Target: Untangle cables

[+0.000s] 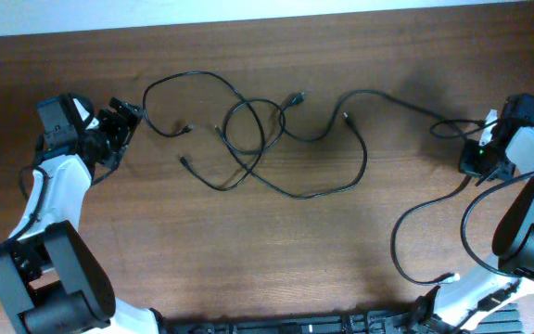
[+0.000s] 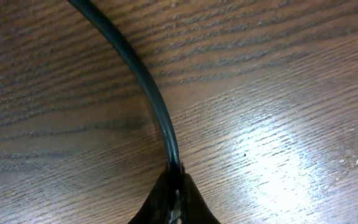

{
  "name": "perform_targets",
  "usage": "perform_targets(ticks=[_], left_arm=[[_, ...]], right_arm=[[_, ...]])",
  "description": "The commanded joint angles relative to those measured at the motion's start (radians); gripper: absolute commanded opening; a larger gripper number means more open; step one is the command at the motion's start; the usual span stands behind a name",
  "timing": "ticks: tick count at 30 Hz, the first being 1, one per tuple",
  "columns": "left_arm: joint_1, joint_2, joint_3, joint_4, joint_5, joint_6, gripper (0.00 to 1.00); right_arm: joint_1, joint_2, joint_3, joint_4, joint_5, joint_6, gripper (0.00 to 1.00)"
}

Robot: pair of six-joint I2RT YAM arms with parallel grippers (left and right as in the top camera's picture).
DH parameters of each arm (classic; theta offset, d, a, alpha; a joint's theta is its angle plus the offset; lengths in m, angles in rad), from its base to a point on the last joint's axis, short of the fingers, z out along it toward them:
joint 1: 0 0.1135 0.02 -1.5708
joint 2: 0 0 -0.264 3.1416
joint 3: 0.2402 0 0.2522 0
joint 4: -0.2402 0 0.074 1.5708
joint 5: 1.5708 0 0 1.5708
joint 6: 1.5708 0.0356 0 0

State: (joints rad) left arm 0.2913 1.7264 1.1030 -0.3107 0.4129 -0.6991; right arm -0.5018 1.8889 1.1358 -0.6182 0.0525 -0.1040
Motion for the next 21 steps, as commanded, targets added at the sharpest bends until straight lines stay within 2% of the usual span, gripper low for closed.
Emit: perform_targets(ticks=[1, 3, 6, 8, 10, 11, 13, 15, 16, 17, 19, 21], left_arm=[[0.000, 0.006, -0.001, 0.002, 0.010, 0.019, 0.99], [0.000, 0.006, -0.001, 0.002, 0.010, 0.019, 0.99], [0.000, 0.006, -0.001, 0.002, 0.010, 0.019, 0.99], [0.000, 0.006, -0.001, 0.002, 0.010, 0.019, 0.99], [0.000, 0.006, -0.001, 0.002, 0.010, 0.019, 0.99], [0.000, 0.006, -0.001, 0.002, 0.010, 0.019, 0.99], [0.000, 0.006, -0.001, 0.002, 0.010, 0.019, 0.99], [0.000, 0.006, -0.001, 0.002, 0.010, 0.019, 0.99], [0.000, 0.006, -0.001, 0.002, 0.010, 0.019, 0.99], [0.000, 0.006, -0.001, 0.002, 0.010, 0.019, 0.99], [0.000, 0.006, -0.001, 0.002, 0.010, 0.019, 0.99], [0.000, 0.006, -0.001, 0.002, 0.010, 0.019, 0.99]], right_arm=[[-0.051, 0.003, 0.079, -0.048, -0.016, 0.016, 0.04], [-0.114, -0.022, 0.215, -0.137, -0.019, 0.017, 0.04], [-0.231, -0.041, 0.568, -0.317, -0.047, 0.015, 0.04], [-0.289, -0.041, 0.799, -0.344, -0.282, 0.016, 0.04], [-0.311, -0.041, 0.980, -0.335, -0.329, 0.015, 0.04], [-0.317, -0.041, 1.034, -0.311, -0.311, 0.011, 0.04], [-0.318, -0.033, 1.060, -0.226, -0.128, 0.012, 0.04], [-0.315, 0.008, 1.038, -0.262, -0.119, 0.011, 0.05], [-0.315, 0.047, 0.999, -0.269, -0.119, 0.012, 0.25], [-0.315, 0.093, 0.959, -0.289, -0.119, 0.034, 0.70], [-0.304, 0.142, 0.941, -0.366, -0.117, 0.128, 0.99], [-0.293, 0.139, 0.941, -0.391, -0.107, 0.201, 0.99]])
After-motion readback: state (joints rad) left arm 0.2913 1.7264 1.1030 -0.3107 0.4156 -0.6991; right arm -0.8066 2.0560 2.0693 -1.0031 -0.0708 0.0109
